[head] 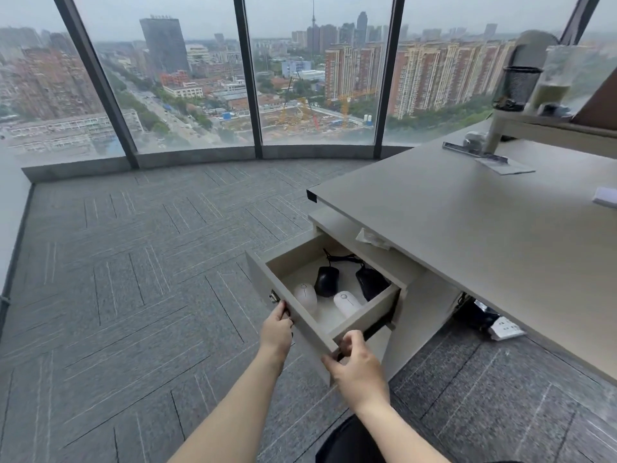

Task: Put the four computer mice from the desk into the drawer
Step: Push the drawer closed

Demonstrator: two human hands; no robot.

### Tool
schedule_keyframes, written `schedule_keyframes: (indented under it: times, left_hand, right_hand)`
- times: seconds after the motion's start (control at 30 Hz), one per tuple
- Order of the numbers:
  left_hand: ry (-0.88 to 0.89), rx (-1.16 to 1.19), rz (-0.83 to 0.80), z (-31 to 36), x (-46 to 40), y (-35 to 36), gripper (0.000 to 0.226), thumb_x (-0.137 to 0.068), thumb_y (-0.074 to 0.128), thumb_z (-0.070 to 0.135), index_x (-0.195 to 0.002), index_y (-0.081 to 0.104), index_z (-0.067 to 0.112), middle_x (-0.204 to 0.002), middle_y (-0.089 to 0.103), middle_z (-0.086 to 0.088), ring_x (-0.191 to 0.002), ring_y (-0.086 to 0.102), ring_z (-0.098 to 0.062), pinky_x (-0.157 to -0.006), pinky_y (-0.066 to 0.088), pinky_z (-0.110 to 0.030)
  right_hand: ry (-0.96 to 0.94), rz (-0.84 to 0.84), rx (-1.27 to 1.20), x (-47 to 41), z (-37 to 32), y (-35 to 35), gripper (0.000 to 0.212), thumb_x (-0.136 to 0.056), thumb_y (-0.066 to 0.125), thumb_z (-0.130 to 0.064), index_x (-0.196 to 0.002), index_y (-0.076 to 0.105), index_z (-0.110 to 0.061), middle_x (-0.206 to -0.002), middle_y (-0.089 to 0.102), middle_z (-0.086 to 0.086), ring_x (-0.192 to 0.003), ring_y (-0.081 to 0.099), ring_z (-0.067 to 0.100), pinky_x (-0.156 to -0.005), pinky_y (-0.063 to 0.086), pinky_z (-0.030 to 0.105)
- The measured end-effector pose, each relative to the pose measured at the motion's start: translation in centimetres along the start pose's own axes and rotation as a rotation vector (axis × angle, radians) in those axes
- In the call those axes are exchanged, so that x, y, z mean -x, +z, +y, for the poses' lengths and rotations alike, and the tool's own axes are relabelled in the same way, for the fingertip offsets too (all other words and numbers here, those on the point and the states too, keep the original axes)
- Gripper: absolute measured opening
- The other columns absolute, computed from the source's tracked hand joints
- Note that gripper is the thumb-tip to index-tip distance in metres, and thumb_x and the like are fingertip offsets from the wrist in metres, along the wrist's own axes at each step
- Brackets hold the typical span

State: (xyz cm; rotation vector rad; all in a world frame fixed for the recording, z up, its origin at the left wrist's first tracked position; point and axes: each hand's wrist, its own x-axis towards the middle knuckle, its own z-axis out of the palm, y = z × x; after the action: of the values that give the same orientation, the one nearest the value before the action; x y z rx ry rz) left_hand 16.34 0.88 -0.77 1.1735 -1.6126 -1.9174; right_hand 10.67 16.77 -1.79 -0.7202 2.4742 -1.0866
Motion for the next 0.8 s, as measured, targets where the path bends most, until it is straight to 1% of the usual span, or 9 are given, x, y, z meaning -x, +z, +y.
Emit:
schedule_keyframes:
  times: [0.1,0.17,0.2,0.3,0.4,0.47,0.6,0.67,0.8]
  left_hand:
    - [-0.038,-0.016,-0.052,-0.2,-2.9,3.5,0.061,-0.091,0.037,-0.001,-0.147,0.036,0.022,-0.149,0.045,0.002,-0.133,0.045,-0.02,-0.114,0.034,-0.044]
    - [-0.051,-0.004,-0.071,0.1,-4.2,5.1,0.061,-0.091,0.039,0.0,-0.147,0.037,0.024,-0.149,0.045,0.003,-0.133,0.046,-0.02,-0.114,0.035,-0.045]
    - [-0.044,0.007,-0.073,0.4,-4.5,5.4,0.061,-0.091,0.04,0.001,-0.147,0.037,0.025,-0.149,0.045,0.003,-0.133,0.046,-0.02,-0.113,0.035,-0.044]
    - [-0.048,0.016,-0.103,1.0,-5.8,7.1,0.062,-0.091,0.042,0.002,-0.148,0.034,0.024,-0.151,0.043,0.003,-0.13,0.047,-0.019,-0.109,0.039,-0.04]
    - [-0.062,0.036,-0.129,1.5,-7.5,9.6,0.064,-0.088,0.043,0.0,-0.148,0.034,0.022,-0.15,0.043,0.003,-0.124,0.052,-0.019,-0.095,0.044,-0.032]
    - [-0.066,0.057,-0.124,1.8,-8.3,11.2,0.065,-0.088,0.042,-0.001,-0.148,0.035,0.023,-0.15,0.043,0.004,-0.123,0.053,-0.019,-0.089,0.043,-0.031]
    - [-0.076,0.084,-0.135,2.0,-9.4,13.6,0.064,-0.09,0.041,-0.001,-0.148,0.035,0.024,-0.152,0.04,0.004,-0.125,0.053,-0.019,-0.092,0.042,-0.03]
    - [-0.068,0.088,-0.141,2.0,-9.7,14.5,0.063,-0.091,0.041,-0.002,-0.148,0.035,0.024,-0.152,0.039,0.003,-0.126,0.052,-0.019,-0.095,0.042,-0.03]
    - [-0.055,0.091,-0.149,2.4,-10.2,15.8,0.062,-0.092,0.038,-0.004,-0.149,0.033,0.021,-0.151,0.039,0.003,-0.13,0.05,-0.02,-0.109,0.039,-0.035]
  right_hand:
    - [0.106,0.073,-0.028,-2.4,1.8,-1.8,0.049,-0.081,0.067,-0.051,-0.116,0.042,-0.027,-0.112,0.062,-0.002,-0.087,0.06,0.016,-0.065,0.048,0.033]
    - [0.173,0.115,-0.056,-3.8,2.5,-2.4,0.071,-0.081,0.066,-0.053,-0.136,0.034,-0.022,-0.129,0.056,0.004,-0.102,0.06,0.022,-0.068,0.043,0.031]
    - [0.195,0.138,-0.07,-4.1,2.4,-2.5,0.079,-0.081,0.065,-0.056,-0.142,0.029,-0.021,-0.135,0.053,0.005,-0.11,0.059,0.024,-0.071,0.045,0.033]
    - [0.256,0.198,-0.084,-5.6,3.0,-3.2,0.092,-0.079,0.063,-0.061,-0.149,0.019,-0.019,-0.145,0.045,0.009,-0.125,0.052,0.029,-0.086,0.052,0.042]
    - [0.31,0.228,-0.109,-7.9,4.4,-4.1,0.095,-0.081,0.062,-0.061,-0.15,0.018,-0.013,-0.151,0.038,0.014,-0.132,0.046,0.032,-0.095,0.049,0.045]
    - [0.331,0.232,-0.144,-9.2,5.0,-4.6,0.092,-0.082,0.062,-0.058,-0.149,0.02,-0.011,-0.149,0.039,0.016,-0.129,0.048,0.034,-0.093,0.049,0.043]
    - [0.316,0.288,-0.211,-11.3,5.8,-5.5,0.07,-0.085,0.065,-0.048,-0.139,0.038,-0.014,-0.131,0.059,0.013,-0.111,0.062,0.032,-0.081,0.052,0.036]
    - [0.303,0.319,-0.257,-12.2,6.2,-5.7,0.058,-0.085,0.067,-0.045,-0.13,0.046,-0.014,-0.124,0.065,0.01,-0.107,0.065,0.03,-0.08,0.053,0.036]
    - [0.318,0.348,-0.226,-13.3,7.0,-6.4,0.038,-0.082,0.068,-0.049,-0.1,0.054,-0.019,-0.102,0.071,0.002,-0.092,0.068,0.027,-0.067,0.05,0.033]
